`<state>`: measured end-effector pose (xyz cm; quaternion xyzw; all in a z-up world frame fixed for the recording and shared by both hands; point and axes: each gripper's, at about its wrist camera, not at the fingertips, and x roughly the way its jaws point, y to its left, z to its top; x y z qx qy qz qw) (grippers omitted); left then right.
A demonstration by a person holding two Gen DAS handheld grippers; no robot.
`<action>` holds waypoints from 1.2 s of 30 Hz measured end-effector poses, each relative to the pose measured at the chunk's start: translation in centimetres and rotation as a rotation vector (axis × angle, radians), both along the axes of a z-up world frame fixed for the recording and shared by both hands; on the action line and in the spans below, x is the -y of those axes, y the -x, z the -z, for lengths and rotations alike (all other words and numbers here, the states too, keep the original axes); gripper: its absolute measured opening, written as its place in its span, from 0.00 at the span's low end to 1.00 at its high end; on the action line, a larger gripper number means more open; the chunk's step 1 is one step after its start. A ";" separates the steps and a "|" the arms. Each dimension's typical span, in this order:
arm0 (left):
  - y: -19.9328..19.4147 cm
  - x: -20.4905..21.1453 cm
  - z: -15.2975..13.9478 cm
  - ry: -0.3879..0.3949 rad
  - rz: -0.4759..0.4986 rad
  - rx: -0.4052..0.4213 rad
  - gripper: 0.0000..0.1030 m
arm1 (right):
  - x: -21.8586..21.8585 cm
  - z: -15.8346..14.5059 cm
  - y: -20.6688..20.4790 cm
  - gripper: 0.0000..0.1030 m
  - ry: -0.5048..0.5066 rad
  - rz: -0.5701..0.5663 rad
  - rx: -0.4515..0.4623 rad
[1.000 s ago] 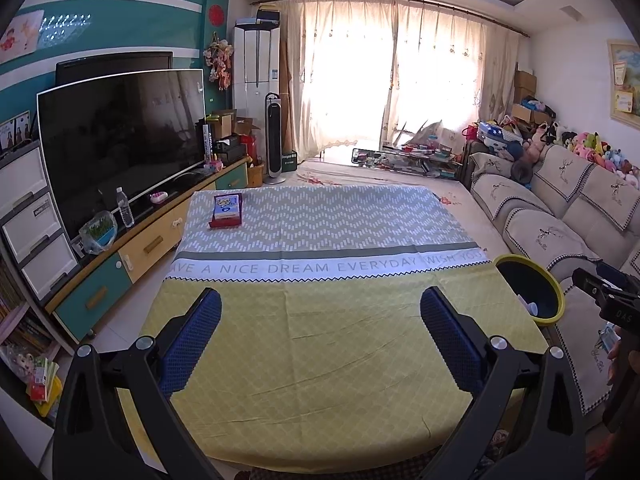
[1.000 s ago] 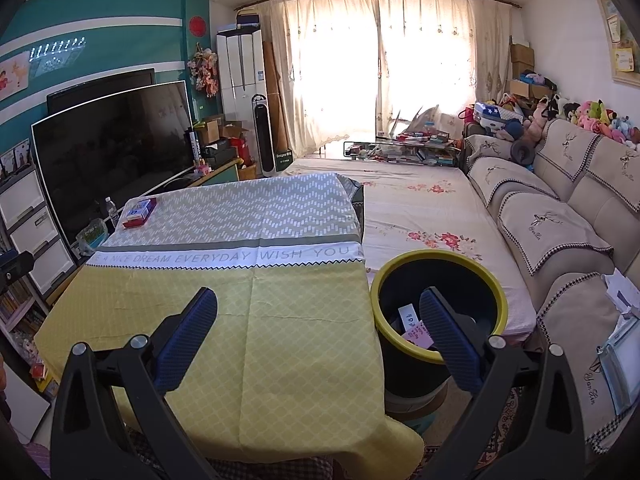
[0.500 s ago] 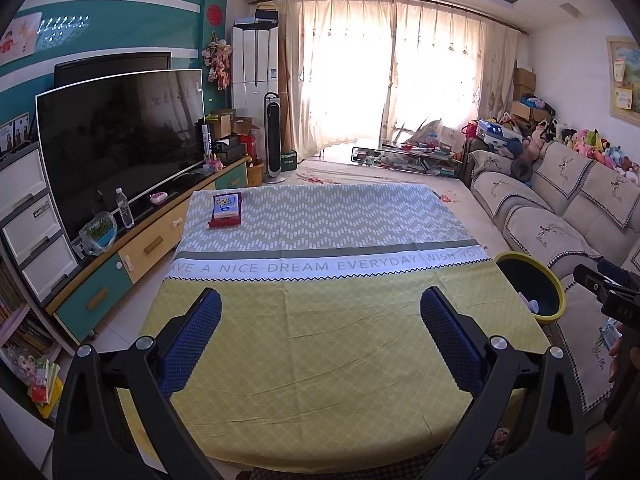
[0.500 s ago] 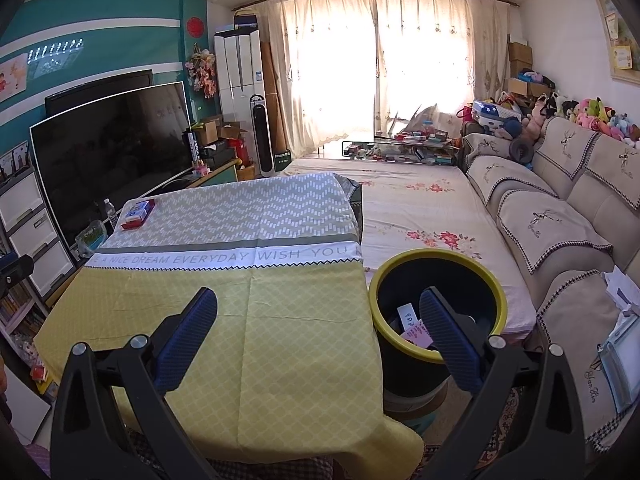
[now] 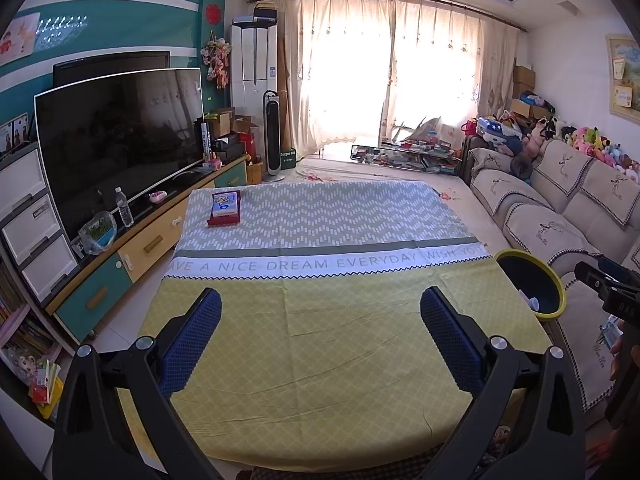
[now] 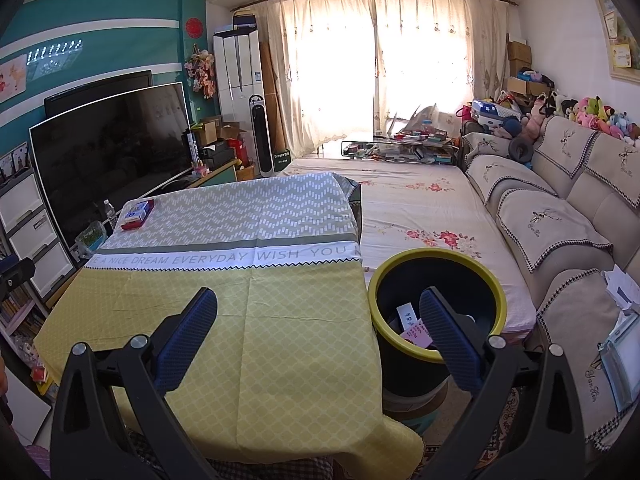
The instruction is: Collect trash
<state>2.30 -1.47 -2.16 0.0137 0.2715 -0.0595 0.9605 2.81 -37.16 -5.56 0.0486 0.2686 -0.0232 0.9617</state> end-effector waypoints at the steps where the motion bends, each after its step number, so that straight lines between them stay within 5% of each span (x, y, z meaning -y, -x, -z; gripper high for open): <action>1: 0.0 0.0 0.0 0.000 0.000 0.001 0.95 | 0.0 0.0 0.0 0.94 0.000 0.000 0.000; 36: 0.2 0.5 -0.2 -0.019 0.019 0.015 0.95 | -0.5 0.5 -0.4 0.94 -0.004 -0.002 -0.007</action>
